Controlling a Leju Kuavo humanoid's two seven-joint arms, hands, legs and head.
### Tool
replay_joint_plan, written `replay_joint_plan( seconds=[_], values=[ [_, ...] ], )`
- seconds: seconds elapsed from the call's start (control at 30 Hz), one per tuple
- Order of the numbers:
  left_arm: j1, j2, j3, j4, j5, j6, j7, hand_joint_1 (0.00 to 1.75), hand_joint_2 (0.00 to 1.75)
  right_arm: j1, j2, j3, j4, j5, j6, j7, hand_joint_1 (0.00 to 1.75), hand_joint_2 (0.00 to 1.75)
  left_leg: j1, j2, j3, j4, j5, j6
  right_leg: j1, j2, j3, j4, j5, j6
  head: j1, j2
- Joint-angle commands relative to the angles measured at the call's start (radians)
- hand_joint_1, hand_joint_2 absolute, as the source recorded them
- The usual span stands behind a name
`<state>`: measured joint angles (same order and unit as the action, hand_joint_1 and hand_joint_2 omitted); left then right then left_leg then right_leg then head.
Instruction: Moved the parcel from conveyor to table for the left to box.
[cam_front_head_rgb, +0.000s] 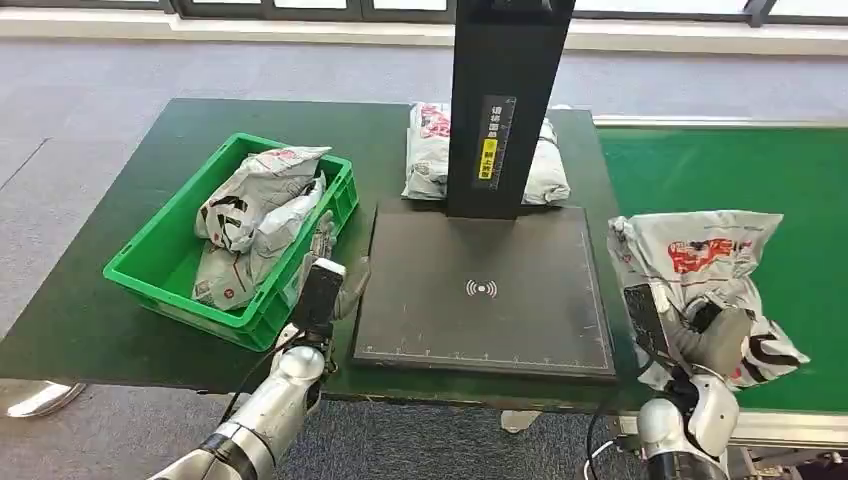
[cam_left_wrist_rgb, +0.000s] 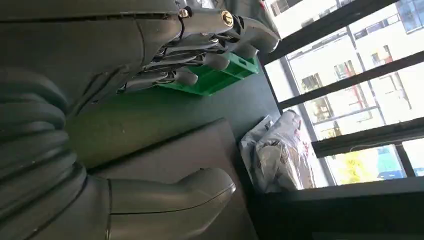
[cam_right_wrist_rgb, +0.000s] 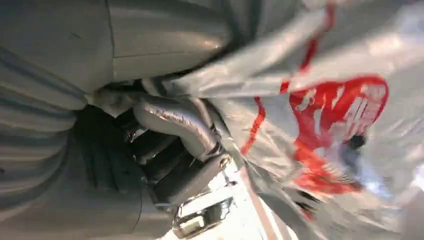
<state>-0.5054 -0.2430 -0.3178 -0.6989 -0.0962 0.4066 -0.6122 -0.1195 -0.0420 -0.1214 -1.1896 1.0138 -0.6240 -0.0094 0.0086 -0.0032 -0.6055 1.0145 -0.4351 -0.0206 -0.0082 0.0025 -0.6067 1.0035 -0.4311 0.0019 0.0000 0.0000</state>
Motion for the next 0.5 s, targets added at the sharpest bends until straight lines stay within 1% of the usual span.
replay_joint_plan(
  seconds=[0.03,0.07,0.13,0.17,0.2,0.23,0.27,0.33,0.37,0.4,0.47,0.5],
  values=[
    [-0.034,0.037,0.042,0.063,0.007,0.032,-0.025,0.00,1.75,0.011,0.055,0.189,-0.130,-0.088,-0.021,-0.067,1.75,1.75,0.000,0.003,0.002,-0.002,-0.001,0.000,0.000,0.003,0.001,-0.001,0.000,0.000,0.000,0.000],
    [-0.037,0.035,0.041,0.065,0.009,0.027,-0.028,0.00,1.75,0.000,0.061,0.221,-0.119,-0.133,0.013,-0.090,1.75,1.75,-0.001,0.004,0.003,-0.003,-0.001,0.000,0.000,0.004,0.002,-0.002,0.001,0.000,0.000,0.000],
    [-0.041,0.030,0.036,0.067,0.006,0.030,-0.027,0.00,1.75,-0.013,0.074,0.253,-0.102,-0.110,0.018,-0.080,1.75,1.75,0.000,0.006,0.002,-0.001,-0.001,0.000,0.000,0.005,0.000,-0.001,0.001,0.000,0.000,0.000],
    [-0.047,0.023,0.031,0.073,0.003,0.032,-0.020,0.00,1.75,-0.021,0.088,0.287,-0.095,-0.119,0.041,-0.078,1.75,1.75,0.000,0.003,0.000,0.000,-0.001,0.000,0.000,0.003,0.000,0.000,0.001,0.000,0.000,0.000],
    [-0.053,0.019,0.024,0.080,-0.001,0.029,-0.015,0.00,1.75,-0.033,0.085,0.326,-0.074,-0.138,0.096,-0.064,1.75,1.75,0.000,0.003,0.001,-0.001,-0.001,0.000,0.000,0.003,0.000,-0.001,0.001,-0.001,0.000,0.000],
    [-0.059,0.014,0.020,0.088,-0.004,0.033,-0.013,0.00,1.75,-0.041,0.091,0.356,-0.052,-0.142,0.114,-0.059,1.75,1.75,0.000,0.004,0.002,-0.001,-0.001,0.000,0.000,0.004,0.000,-0.001,0.001,-0.001,0.000,0.000],
    [-0.068,0.010,0.015,0.097,-0.006,0.028,-0.013,0.00,1.75,-0.054,0.091,0.393,-0.022,-0.184,0.198,-0.058,1.75,1.75,0.000,0.004,0.002,-0.002,0.000,0.000,0.000,0.004,0.001,-0.002,0.001,-0.001,0.000,0.000],
    [-0.090,-0.001,0.003,0.119,-0.011,0.027,-0.015,0.00,1.75,-0.097,0.109,0.457,0.077,-0.211,0.245,-0.063,1.75,1.75,0.001,0.004,0.001,-0.001,-0.001,0.000,0.001,0.003,0.000,-0.001,0.001,-0.001,0.000,0.000],
    [-0.099,-0.006,-0.001,0.128,-0.010,0.025,-0.015,0.00,1.75,-0.116,0.114,0.478,0.117,-0.235,0.254,-0.067,1.75,1.75,0.000,0.005,0.002,-0.002,0.000,0.000,0.001,0.004,0.001,-0.001,0.001,-0.001,0.000,0.000],
    [-0.107,-0.010,-0.010,0.134,-0.020,0.039,-0.020,0.00,1.75,-0.137,0.118,0.505,0.159,-0.212,0.245,-0.052,1.75,1.75,0.000,0.005,0.003,-0.003,0.000,0.000,0.001,0.004,0.002,-0.003,0.002,-0.001,0.000,0.000],
    [-0.117,-0.017,-0.014,0.140,-0.016,0.036,-0.018,0.00,1.75,-0.170,0.132,0.524,0.217,-0.230,0.270,-0.053,1.75,1.75,0.001,0.006,0.003,-0.002,0.000,0.000,0.001,0.005,0.001,-0.002,0.002,-0.001,0.000,0.000],
    [-0.126,-0.022,-0.019,0.145,-0.019,0.051,-0.021,0.00,1.75,-0.206,0.139,0.542,0.275,-0.242,0.295,-0.063,1.75,1.75,0.001,0.003,0.001,0.000,0.000,0.000,0.001,0.002,0.000,0.000,0.001,0.000,0.000,0.000]
  ],
)
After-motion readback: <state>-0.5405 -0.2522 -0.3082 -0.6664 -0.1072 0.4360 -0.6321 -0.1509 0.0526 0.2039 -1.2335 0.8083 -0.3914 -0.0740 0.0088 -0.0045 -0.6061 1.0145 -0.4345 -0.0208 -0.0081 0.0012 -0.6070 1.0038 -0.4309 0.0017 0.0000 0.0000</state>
